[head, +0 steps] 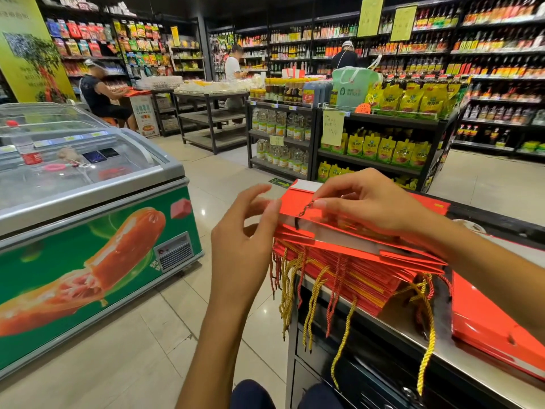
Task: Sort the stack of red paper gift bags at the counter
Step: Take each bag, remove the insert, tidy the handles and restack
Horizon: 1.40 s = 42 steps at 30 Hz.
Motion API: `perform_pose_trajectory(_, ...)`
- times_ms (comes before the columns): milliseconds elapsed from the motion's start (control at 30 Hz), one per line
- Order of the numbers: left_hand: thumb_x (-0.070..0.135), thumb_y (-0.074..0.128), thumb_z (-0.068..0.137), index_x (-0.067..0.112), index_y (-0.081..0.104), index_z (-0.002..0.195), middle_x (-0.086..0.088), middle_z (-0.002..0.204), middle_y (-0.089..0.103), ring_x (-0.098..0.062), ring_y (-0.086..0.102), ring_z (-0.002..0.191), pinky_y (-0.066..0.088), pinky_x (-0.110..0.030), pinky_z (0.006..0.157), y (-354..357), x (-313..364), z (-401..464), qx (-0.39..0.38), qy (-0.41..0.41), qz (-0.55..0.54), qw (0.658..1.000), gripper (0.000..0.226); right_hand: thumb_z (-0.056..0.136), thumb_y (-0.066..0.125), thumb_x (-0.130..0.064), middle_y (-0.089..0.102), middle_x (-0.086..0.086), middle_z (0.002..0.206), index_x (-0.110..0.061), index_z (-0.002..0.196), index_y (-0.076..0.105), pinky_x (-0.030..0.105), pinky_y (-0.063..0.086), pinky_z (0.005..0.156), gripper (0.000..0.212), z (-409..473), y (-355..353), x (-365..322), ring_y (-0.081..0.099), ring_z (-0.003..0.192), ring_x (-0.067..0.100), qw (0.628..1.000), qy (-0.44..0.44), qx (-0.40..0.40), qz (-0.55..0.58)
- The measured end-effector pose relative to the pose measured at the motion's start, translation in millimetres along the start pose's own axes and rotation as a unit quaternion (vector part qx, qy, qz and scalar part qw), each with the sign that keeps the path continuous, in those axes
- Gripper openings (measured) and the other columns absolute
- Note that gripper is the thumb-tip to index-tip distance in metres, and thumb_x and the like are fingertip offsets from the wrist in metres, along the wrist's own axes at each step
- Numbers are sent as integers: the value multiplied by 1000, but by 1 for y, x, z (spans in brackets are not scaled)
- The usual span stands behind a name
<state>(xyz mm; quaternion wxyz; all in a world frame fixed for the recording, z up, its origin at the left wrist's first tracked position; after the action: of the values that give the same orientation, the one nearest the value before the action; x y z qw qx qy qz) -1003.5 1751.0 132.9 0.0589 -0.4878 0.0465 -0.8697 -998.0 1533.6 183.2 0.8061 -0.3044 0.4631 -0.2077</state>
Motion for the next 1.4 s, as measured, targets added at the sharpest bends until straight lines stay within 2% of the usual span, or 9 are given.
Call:
perform_pose_trajectory(167,43,58,90,38,76,98,12,102,73,-9,70,97,61,-44,85,7,-21,1,-34,-82,16,996,21,98,66,-18,72,7,76,-14,99,72,49,61,69,8,1,5,-2,74,69,26,998,-36,40,13)
perform_pose_trajectory(400,38,58,87,35,74,91,10,101,72,-13,69,97,61,-40,79,2,-27,1,-56,-79,26,995,17,97,70,-21,72,3,77,-15,99,73,39,61,71,8,-2,6,-6,74,68,19,997,-34,62,-32)
perform_pose_trajectory(500,22,59,97,26,74,91,4,97,73,-10,71,90,57,-26,67,0,-31,4,-71,-101,-10,992,16,94,74,-25,76,-1,85,-22,101,75,32,57,81,8,-2,-12,-3,74,81,13,995,21,52,-78)
perform_pose_trajectory(600,23,58,102,17,70,98,0,91,72,-11,71,81,57,-31,62,-3,-25,19,-64,-122,-31,990,14,95,70,-36,75,-4,92,-28,102,75,40,56,85,12,-9,-44,14,71,90,16,977,92,93,-169)
perform_pose_trajectory(733,47,56,102,11,64,103,-13,78,71,-21,67,61,51,-32,50,-13,-20,58,-107,-195,81,972,36,94,57,-57,73,6,88,-28,87,71,38,52,71,34,-40,-72,43,66,82,28,887,281,61,-362)
perform_pose_trajectory(833,54,52,102,3,69,92,-11,62,70,-19,63,47,47,-26,46,-3,-14,78,-183,-217,183,941,55,97,50,-64,69,11,66,-11,76,73,38,58,66,61,-64,-71,49,66,62,27,856,388,42,-340)
perform_pose_trajectory(967,52,58,99,-5,70,89,-11,54,64,-17,53,39,42,-23,41,17,-13,80,-269,-213,204,917,59,93,54,-66,68,7,64,-11,74,71,32,50,56,61,-74,-51,47,68,60,26,857,435,74,-268)
perform_pose_trajectory(1267,42,67,97,9,69,94,-9,57,66,-15,54,38,38,-24,35,20,-1,48,-203,-164,125,957,33,87,62,-68,73,9,89,-10,90,78,38,55,78,60,-93,-43,32,64,79,21,855,435,166,-230)
perform_pose_trajectory(1400,46,70,94,21,74,86,-9,74,72,-22,67,51,55,-34,45,32,30,41,-166,-93,101,976,26,88,66,-62,76,8,99,-14,98,79,38,54,84,51,-116,-69,8,66,92,25,857,414,238,-193)
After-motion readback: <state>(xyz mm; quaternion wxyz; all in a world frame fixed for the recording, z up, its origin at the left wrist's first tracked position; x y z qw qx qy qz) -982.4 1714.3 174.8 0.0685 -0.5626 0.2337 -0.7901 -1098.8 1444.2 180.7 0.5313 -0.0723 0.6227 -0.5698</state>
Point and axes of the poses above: each hand's wrist, its own z-axis towards the middle knuckle, its own y-axis out of the palm, x = y × z, the point moved 2 cm from there along z, towards the middle knuckle
